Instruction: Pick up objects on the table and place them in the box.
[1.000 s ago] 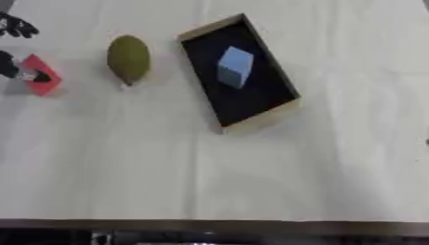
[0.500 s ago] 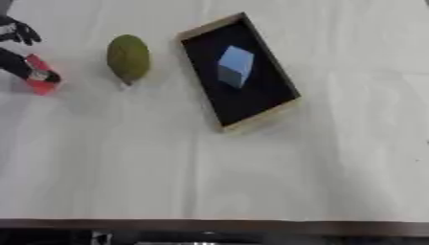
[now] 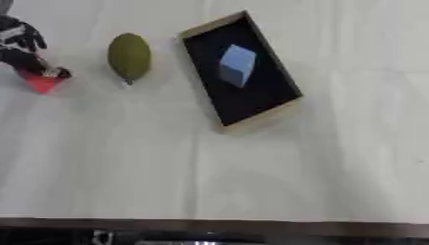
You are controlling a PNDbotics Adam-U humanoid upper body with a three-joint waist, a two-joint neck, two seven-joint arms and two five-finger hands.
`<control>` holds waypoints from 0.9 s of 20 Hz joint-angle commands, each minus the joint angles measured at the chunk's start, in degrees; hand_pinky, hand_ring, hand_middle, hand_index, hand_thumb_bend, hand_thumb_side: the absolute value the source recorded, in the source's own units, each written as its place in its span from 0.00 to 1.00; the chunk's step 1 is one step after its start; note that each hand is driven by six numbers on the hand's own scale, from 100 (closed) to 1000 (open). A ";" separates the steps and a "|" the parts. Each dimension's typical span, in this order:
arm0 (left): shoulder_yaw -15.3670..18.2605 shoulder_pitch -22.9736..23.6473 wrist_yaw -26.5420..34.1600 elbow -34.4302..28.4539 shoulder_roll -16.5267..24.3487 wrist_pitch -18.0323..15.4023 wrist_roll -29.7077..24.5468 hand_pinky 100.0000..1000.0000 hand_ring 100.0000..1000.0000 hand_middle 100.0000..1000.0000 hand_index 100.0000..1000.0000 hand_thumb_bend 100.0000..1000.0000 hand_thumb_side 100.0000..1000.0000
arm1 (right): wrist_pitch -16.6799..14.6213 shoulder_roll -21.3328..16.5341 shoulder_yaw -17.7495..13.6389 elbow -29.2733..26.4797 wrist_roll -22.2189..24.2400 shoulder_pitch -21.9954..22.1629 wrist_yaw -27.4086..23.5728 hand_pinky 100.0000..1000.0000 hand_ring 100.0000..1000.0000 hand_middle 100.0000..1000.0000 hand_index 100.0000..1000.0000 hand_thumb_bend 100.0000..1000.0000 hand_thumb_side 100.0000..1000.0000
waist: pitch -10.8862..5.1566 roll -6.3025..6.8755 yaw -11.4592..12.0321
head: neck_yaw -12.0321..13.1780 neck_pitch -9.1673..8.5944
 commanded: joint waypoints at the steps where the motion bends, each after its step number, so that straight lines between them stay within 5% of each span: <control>1: 0.12 -1.25 -0.16 -0.24 1.04 0.51 -0.12 0.84 0.73 0.53 0.69 0.55 0.47 | 0.25 -0.52 -0.29 -0.84 -0.04 -0.43 -0.16 0.86 0.80 0.56 0.87 0.00 0.60 | -1.03 0.00 0.00 | 0.32 -0.43; 7: 0.30 -1.21 -0.54 -0.23 0.91 1.29 -0.17 0.82 0.69 0.50 0.66 0.38 0.26 | 0.36 -0.42 -0.33 -0.84 -0.13 -0.37 -0.22 0.86 0.80 0.56 0.87 0.00 0.60 | -1.06 -0.07 0.03 | 0.43 -0.42; 18: 0.90 -1.48 1.02 -3.38 1.36 3.06 0.04 0.79 0.58 0.41 0.57 0.19 0.15 | 0.58 -0.29 -0.43 -0.84 -0.19 -0.15 -0.23 0.86 0.80 0.56 0.87 0.00 0.60 | -1.23 -0.03 0.22 | 0.43 -0.27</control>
